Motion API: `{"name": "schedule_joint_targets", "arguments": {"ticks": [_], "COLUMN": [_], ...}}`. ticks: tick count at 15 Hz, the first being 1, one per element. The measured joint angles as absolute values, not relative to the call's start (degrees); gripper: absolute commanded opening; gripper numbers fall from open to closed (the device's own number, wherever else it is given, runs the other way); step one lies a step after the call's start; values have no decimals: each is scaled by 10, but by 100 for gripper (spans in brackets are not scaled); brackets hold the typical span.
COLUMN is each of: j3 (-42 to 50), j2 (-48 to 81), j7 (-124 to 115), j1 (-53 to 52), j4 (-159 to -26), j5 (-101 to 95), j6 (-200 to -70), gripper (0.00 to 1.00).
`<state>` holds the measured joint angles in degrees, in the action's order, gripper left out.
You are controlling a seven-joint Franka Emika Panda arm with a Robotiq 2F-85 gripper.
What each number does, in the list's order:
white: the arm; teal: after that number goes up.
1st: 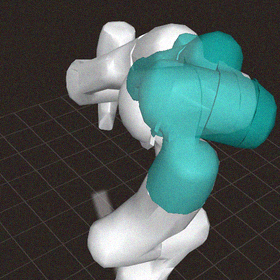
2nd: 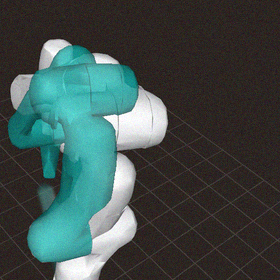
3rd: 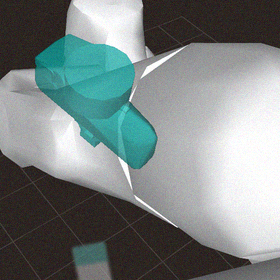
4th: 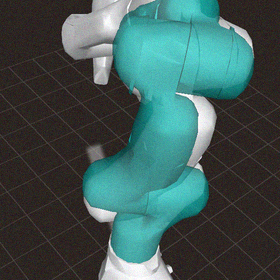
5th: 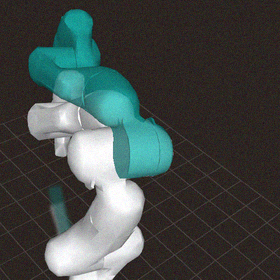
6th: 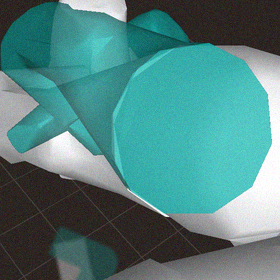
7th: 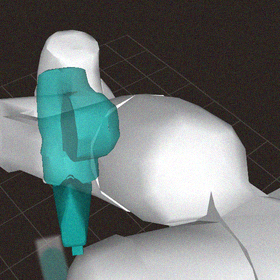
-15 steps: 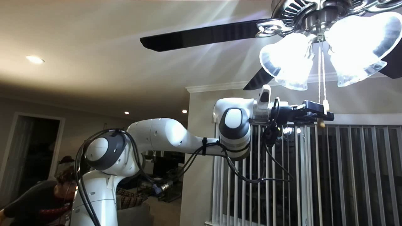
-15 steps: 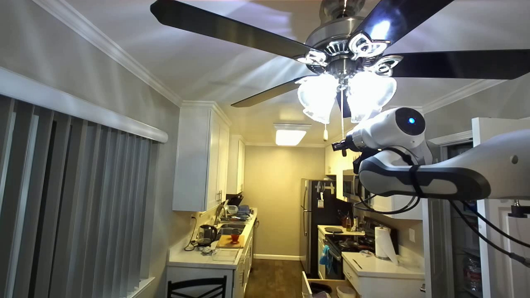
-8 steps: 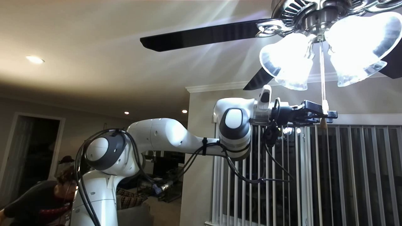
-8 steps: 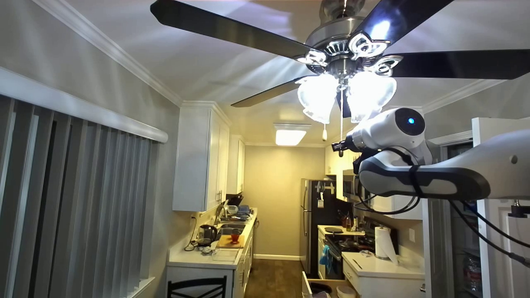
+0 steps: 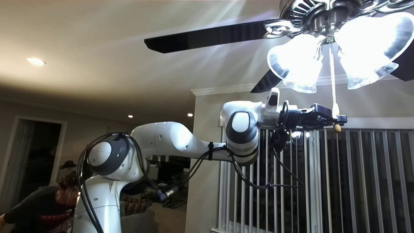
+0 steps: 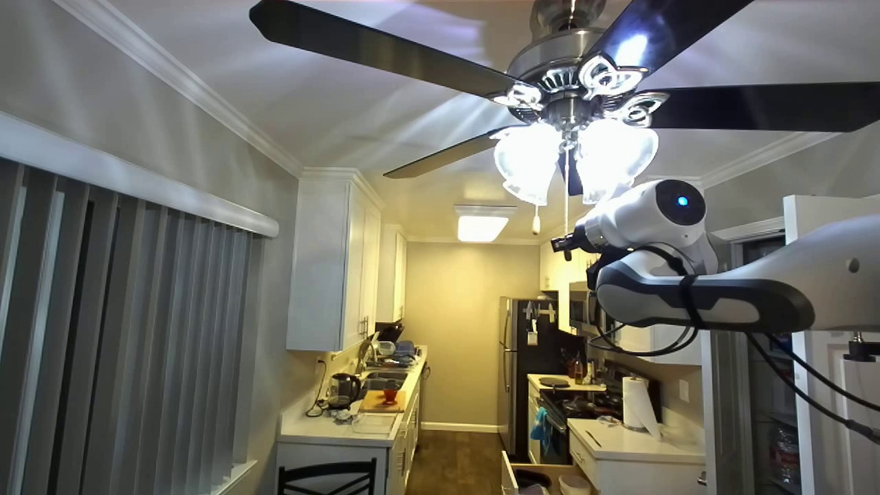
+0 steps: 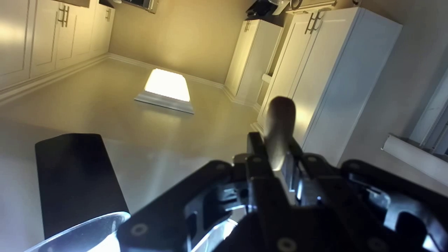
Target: Turn off the chandelier.
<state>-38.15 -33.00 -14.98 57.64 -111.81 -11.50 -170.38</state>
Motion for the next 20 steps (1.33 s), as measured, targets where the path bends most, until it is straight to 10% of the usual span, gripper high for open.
{"name": "schedule_joint_targets", "arguments": {"ticks": [12,13,20], "j3": [-393,-395,-411], "j2": [-335,-336,-338], "j7": [-165,-169,-177], "j1": [586,589,592], "j4": [-1134,-1134,-1145], "j5": [-119,-119,-119], "j6": [-1717,-1718,-1718], "gripper": [4,40,79]}}
